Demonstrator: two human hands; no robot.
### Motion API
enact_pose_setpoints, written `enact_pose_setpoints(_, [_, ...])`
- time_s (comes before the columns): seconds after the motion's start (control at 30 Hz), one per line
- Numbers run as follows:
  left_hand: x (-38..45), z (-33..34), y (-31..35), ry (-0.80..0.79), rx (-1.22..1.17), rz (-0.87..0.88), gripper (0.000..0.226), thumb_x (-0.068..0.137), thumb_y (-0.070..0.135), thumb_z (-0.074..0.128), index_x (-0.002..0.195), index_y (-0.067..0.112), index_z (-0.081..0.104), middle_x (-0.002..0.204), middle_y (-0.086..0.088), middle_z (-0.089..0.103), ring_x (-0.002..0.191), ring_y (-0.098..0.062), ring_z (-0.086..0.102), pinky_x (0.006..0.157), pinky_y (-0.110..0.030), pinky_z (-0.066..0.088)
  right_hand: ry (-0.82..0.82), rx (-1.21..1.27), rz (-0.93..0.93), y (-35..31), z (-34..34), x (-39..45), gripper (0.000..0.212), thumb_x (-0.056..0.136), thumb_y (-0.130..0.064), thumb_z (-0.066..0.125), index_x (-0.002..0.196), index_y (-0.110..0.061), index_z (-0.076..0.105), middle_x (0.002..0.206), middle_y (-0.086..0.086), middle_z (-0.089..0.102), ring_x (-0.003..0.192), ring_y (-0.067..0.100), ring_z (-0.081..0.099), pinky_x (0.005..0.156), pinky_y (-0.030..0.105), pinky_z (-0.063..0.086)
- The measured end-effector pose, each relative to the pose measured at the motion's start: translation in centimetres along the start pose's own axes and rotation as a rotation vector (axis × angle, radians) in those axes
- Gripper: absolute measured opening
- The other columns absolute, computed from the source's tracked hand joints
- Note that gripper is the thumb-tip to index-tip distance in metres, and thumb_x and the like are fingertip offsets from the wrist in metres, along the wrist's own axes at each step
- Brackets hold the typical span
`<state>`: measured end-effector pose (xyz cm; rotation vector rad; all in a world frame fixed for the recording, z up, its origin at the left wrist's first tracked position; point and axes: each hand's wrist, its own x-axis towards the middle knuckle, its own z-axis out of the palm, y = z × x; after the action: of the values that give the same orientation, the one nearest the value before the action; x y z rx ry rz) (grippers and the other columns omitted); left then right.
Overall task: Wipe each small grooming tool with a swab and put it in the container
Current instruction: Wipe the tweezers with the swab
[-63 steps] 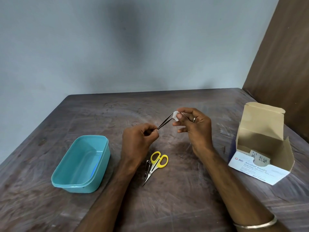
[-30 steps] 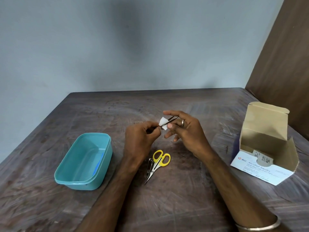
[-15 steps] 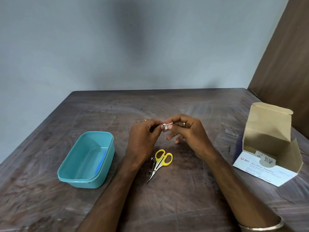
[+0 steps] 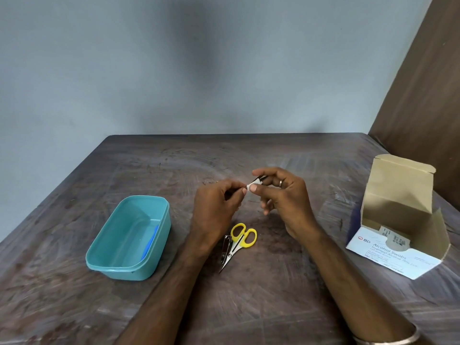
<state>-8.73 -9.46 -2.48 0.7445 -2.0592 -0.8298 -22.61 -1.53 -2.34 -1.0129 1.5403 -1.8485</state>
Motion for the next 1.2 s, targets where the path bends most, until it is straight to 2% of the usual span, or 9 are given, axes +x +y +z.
enact_pose_setpoints(0.1, [-0.1,0.0,0.1,-0.051,-0.023,-0.029,0.016,0.094,0.015,0.063,0.107,0.015,0.074,0.078,0.002,0.072,0.068,-0.008,0.068,0.069,-0.036,0.060,-0.004,-0.003,-0.006,-0.2,-0.1,-0.1,0.035,0.078,0.001,0.080,0.108,-0.015,0.072,0.075,0.014,0.063,0.044,0.022,0.052,0.043,0.029,0.043])
enact_pose_setpoints(0.23, [-0.1,0.0,0.1,-0.090,-0.002,-0.020,0.015,0.095,0.016,0.062,0.105,0.014,0.073,0.077,0.003,0.070,0.067,-0.005,0.067,0.069,-0.034,0.060,0.000,-0.005,-0.004,-0.3,0.1,-0.1,0.045,0.079,0.001,0.079,0.117,-0.021,0.068,0.075,0.008,0.063,0.046,0.021,0.053,0.042,0.028,0.045])
enact_pose_setpoints(0.33, [-0.2,0.1,0.2,-0.058,0.023,-0.007,0.015,0.094,0.017,0.062,0.103,0.014,0.074,0.076,0.001,0.072,0.065,-0.008,0.068,0.067,-0.038,0.060,0.013,0.010,0.003,-0.3,0.5,-0.4,0.043,0.081,-0.001,0.078,0.116,-0.023,0.069,0.073,-0.002,0.063,0.047,0.017,0.055,0.041,0.028,0.046])
enact_pose_setpoints(0.43, [-0.3,0.3,0.2,-0.014,0.040,0.004,0.015,0.094,0.017,0.063,0.104,0.015,0.074,0.076,0.001,0.073,0.065,-0.009,0.068,0.066,-0.039,0.060,0.021,0.047,0.015,-0.4,0.7,-0.5,0.040,0.083,-0.004,0.078,0.116,-0.024,0.069,0.076,0.001,0.063,0.046,0.016,0.055,0.042,0.027,0.045])
enact_pose_setpoints(0.6, [-0.5,0.5,0.4,0.074,0.054,0.053,0.015,0.093,0.014,0.064,0.102,0.011,0.075,0.078,0.000,0.074,0.066,-0.010,0.068,0.063,-0.040,0.060,0.125,0.170,0.094,-0.6,1.3,-0.5,0.061,0.079,-0.002,0.081,0.126,-0.020,0.048,0.078,0.006,0.068,0.044,0.017,0.055,0.039,0.027,0.044])
enact_pose_setpoints(0.67, [-0.6,0.6,0.5,0.103,0.076,0.074,0.014,0.093,0.012,0.064,0.101,0.011,0.076,0.076,-0.001,0.074,0.063,-0.011,0.068,0.061,-0.040,0.059,0.123,0.185,0.156,-0.5,1.5,-0.6,0.055,0.079,-0.006,0.082,0.123,-0.014,0.051,0.080,0.007,0.071,0.045,0.017,0.055,0.040,0.027,0.045])
enact_pose_setpoints(0.77, [-0.6,0.6,0.6,0.123,0.101,0.089,0.014,0.093,0.012,0.064,0.100,0.012,0.076,0.075,-0.002,0.074,0.061,-0.012,0.067,0.058,-0.041,0.058,0.082,0.170,0.214,-0.4,1.6,-0.9,0.032,0.081,-0.009,0.080,0.108,-0.002,0.065,0.084,0.012,0.076,0.045,0.017,0.054,0.041,0.026,0.045])
enact_pose_setpoints(0.87, [-0.6,0.6,0.5,0.138,0.129,0.097,0.013,0.093,0.014,0.065,0.101,0.013,0.076,0.076,0.000,0.074,0.061,-0.010,0.067,0.058,-0.039,0.058,0.061,0.130,0.219,-0.4,1.6,-1.0,0.013,0.083,-0.013,0.078,0.090,-0.004,0.072,0.083,0.013,0.077,0.044,0.015,0.053,0.041,0.026,0.045])
enact_pose_setpoints(1.2, [-0.5,0.7,0.7,0.118,0.158,0.134,0.016,0.093,0.012,0.064,0.105,0.012,0.075,0.078,-0.001,0.074,0.064,-0.010,0.066,0.060,-0.036,0.058,0.126,0.127,0.250,-0.7,1.4,-0.9,0.012,0.079,-0.017,0.082,0.078,-0.009,0.073,0.074,0.009,0.073,0.044,0.017,0.053,0.041,0.025,0.041])
